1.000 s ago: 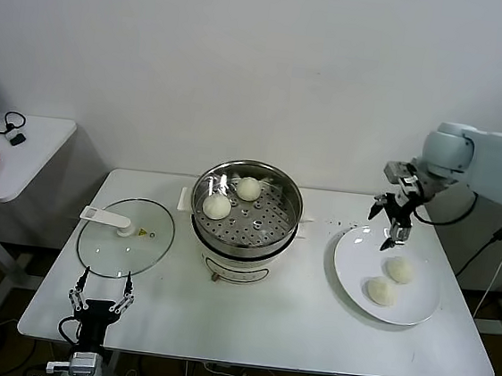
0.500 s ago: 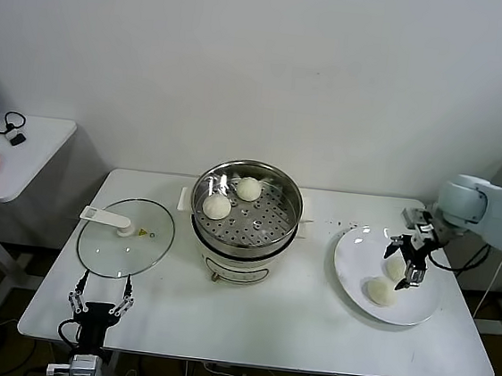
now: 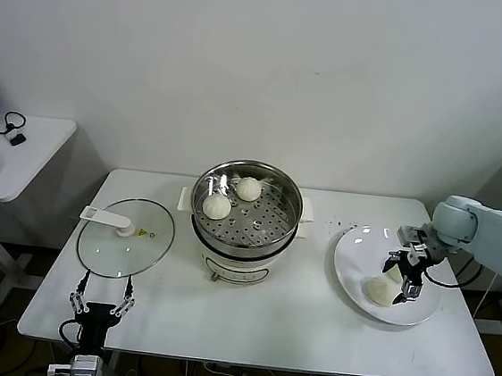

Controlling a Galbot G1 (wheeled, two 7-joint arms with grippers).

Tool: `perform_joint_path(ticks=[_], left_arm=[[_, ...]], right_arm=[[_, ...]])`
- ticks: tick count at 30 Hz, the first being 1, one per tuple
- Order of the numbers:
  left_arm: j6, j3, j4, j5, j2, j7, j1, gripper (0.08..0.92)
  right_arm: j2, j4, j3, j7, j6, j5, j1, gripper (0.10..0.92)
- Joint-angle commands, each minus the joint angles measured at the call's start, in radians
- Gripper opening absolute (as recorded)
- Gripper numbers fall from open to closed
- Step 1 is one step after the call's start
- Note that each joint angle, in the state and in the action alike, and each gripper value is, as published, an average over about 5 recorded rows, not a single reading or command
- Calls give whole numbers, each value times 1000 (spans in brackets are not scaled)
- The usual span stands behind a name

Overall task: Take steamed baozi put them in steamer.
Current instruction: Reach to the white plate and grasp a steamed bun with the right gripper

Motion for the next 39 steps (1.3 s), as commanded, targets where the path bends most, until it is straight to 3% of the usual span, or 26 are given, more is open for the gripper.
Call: perform_joint_path(ticks=[1, 33, 39], left_arm=[[-2, -1, 2, 0, -49, -1, -1, 823], [-8, -5, 20, -2, -49, -4, -14, 823], [-7, -6, 16, -3, -49, -3, -15, 823]], right_arm=[[10, -49, 71, 3, 9, -19, -79, 823], [42, -106, 108, -4, 42, -26, -134, 823], [45, -110, 101, -8, 44, -28, -121, 763]])
